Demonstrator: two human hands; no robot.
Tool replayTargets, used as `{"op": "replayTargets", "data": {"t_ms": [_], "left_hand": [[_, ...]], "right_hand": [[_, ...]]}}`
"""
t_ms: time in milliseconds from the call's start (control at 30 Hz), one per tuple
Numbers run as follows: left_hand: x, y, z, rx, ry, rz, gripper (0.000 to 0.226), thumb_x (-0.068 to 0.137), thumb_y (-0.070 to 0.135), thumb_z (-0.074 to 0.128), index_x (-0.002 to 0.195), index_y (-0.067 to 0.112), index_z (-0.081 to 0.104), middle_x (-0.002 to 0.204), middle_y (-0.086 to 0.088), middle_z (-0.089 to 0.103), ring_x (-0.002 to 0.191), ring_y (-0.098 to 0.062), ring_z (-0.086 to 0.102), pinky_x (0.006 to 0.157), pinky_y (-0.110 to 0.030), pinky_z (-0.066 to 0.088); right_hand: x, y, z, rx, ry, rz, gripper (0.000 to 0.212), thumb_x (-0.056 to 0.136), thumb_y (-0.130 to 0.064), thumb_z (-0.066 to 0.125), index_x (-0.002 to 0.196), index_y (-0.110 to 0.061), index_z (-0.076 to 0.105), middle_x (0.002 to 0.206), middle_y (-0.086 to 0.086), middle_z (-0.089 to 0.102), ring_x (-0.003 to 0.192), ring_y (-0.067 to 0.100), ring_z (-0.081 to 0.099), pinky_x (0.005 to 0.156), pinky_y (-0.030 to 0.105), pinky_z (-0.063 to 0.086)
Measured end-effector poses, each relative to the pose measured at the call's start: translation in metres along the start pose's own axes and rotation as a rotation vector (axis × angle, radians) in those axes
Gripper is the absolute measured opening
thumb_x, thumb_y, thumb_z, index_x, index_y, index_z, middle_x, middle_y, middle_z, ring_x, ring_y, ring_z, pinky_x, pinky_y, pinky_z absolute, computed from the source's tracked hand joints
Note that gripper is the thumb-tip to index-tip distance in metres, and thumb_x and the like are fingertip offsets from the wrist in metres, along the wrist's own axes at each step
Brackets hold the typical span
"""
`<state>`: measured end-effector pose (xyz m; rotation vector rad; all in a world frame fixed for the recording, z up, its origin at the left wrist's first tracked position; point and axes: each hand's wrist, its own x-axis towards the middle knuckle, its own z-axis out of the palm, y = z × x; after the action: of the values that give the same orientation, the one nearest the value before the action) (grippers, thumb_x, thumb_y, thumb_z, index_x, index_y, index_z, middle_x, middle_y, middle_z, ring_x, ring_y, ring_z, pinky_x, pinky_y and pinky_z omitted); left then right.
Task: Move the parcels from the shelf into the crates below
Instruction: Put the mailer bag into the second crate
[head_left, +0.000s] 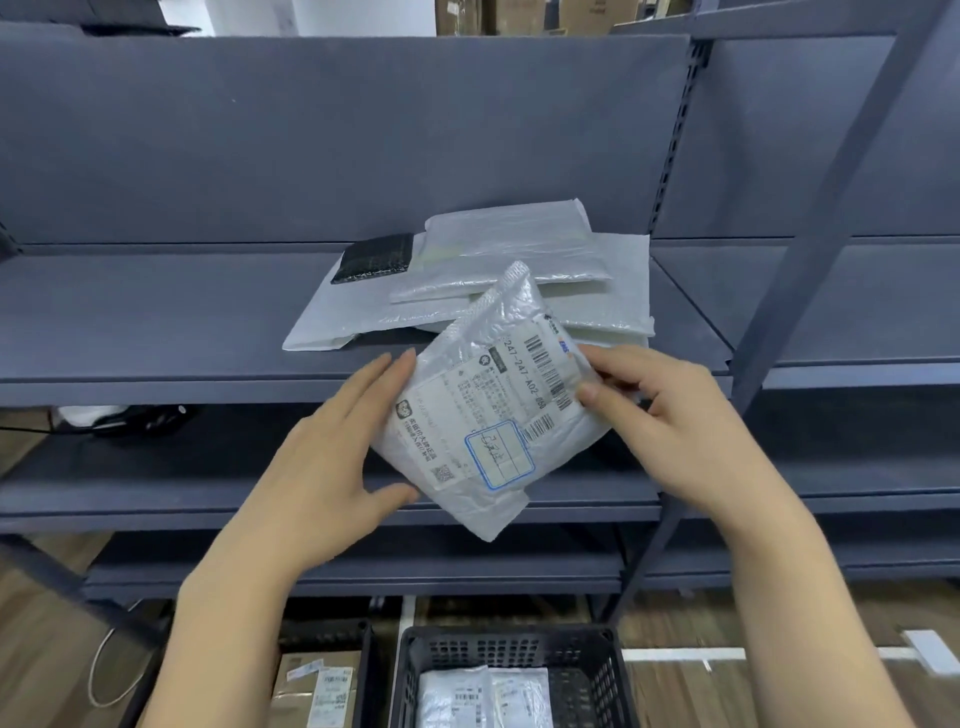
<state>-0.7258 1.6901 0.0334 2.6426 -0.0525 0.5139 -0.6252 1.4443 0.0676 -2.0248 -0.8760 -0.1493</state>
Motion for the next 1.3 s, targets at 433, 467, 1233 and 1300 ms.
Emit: {"op": "replayTargets", "data": {"t_ms": [433, 467, 1233, 1300], "left_hand": [[0.004, 0.007, 0.007, -0.171, 0.089, 0.118, 0.081, 0.08, 0.002, 0.07, 0.14, 0.045, 0.036, 0.095, 0.017, 0.051, 0.083, -0.007, 0.055, 0.076, -0.014, 0.044], [0.004, 0.005, 0.007, -0.163, 0.124, 0.122, 0.077, 0.08, 0.0, 0.07, 0.14, 0.037, 0.04, 0.092, 0.017, 0.051, 0.082, -0.007, 0.054, 0.075, -0.013, 0.044], [0.002, 0.013, 0.001, -0.287, 0.275, 0.088, 0.076, 0.081, 0.012, 0.066, 0.146, 0.03, 0.031, 0.118, 0.016, 0.047, 0.101, -0.001, 0.052, 0.087, -0.005, 0.039], [0.0, 0.01, 0.001, -0.288, 0.271, 0.074, 0.075, 0.08, 0.017, 0.064, 0.145, 0.032, 0.03, 0.117, 0.017, 0.047, 0.099, -0.002, 0.052, 0.087, -0.006, 0.04]], "right_hand": [[0.019, -0.015, 0.0, -0.292, 0.064, -0.062, 0.038, 0.095, -0.013, 0.054, 0.131, -0.025, 0.056, 0.115, -0.009, 0.058, 0.111, 0.013, 0.047, 0.102, 0.038, 0.036], [0.016, -0.014, 0.001, -0.291, 0.091, -0.062, 0.041, 0.095, -0.014, 0.055, 0.134, -0.025, 0.052, 0.122, -0.01, 0.055, 0.117, 0.01, 0.043, 0.104, 0.03, 0.032], [-0.014, -0.002, 0.031, -0.107, 0.041, 0.01, 0.091, 0.082, -0.031, 0.072, 0.149, -0.042, 0.01, 0.146, -0.023, 0.036, 0.132, -0.002, 0.037, 0.11, 0.036, 0.035], [-0.013, -0.003, 0.034, -0.109, 0.036, 0.016, 0.09, 0.083, -0.031, 0.071, 0.149, -0.04, 0.011, 0.146, -0.023, 0.036, 0.132, -0.004, 0.035, 0.11, 0.032, 0.034]]}}
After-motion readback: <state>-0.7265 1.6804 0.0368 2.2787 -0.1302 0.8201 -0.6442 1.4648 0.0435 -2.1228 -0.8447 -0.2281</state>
